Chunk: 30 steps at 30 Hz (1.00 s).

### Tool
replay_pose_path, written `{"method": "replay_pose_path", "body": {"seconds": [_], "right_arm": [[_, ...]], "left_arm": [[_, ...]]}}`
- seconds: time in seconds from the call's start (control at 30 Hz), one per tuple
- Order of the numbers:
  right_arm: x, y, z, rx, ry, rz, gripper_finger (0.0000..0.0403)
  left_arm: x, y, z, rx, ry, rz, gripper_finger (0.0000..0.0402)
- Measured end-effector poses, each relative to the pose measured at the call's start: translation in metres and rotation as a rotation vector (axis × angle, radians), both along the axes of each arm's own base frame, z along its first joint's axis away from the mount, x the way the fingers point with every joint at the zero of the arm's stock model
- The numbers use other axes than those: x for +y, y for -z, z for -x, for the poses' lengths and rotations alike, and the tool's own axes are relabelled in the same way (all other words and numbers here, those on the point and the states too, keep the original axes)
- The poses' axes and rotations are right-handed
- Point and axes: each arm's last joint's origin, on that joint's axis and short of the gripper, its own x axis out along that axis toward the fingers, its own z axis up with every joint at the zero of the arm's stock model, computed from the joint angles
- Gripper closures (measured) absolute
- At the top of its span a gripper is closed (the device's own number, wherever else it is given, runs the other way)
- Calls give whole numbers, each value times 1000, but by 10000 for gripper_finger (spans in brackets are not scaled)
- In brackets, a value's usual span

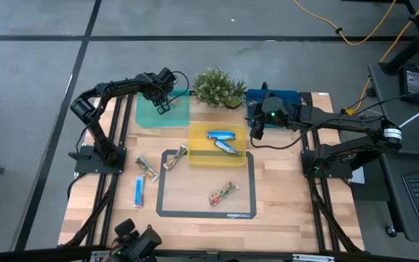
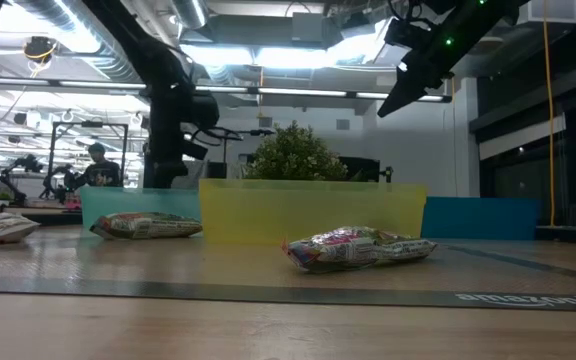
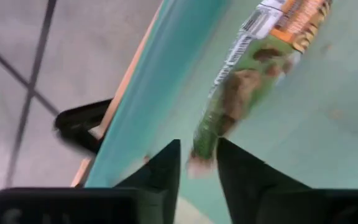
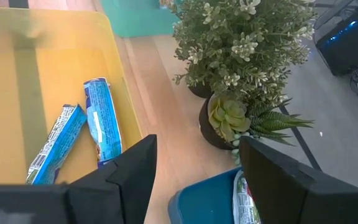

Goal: Pick and place Granola Bars by type
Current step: Put the orange granola bar into the green bin

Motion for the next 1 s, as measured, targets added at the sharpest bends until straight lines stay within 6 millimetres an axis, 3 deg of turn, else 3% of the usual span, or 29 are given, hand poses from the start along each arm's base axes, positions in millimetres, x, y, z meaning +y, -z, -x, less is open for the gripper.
{"method": "replay_pose_path", "body": {"seconds": [0.27, 0.47, 0.67, 1.0], "right_arm": [[0, 9, 1, 4, 1, -1, 174], [1, 25, 2, -13, 34, -34, 174], [8, 32, -2, -85, 29, -53, 174], [56, 18, -14, -100, -181, 34, 174]], "left_arm": [[-13, -27, 9, -5, -28, -46, 214], [-45, -66, 16, -133, -22, -46, 189], [-102, -101, 16, -324, 51, 49, 191], [-212, -130, 9, -511, 149, 153, 191]]}}
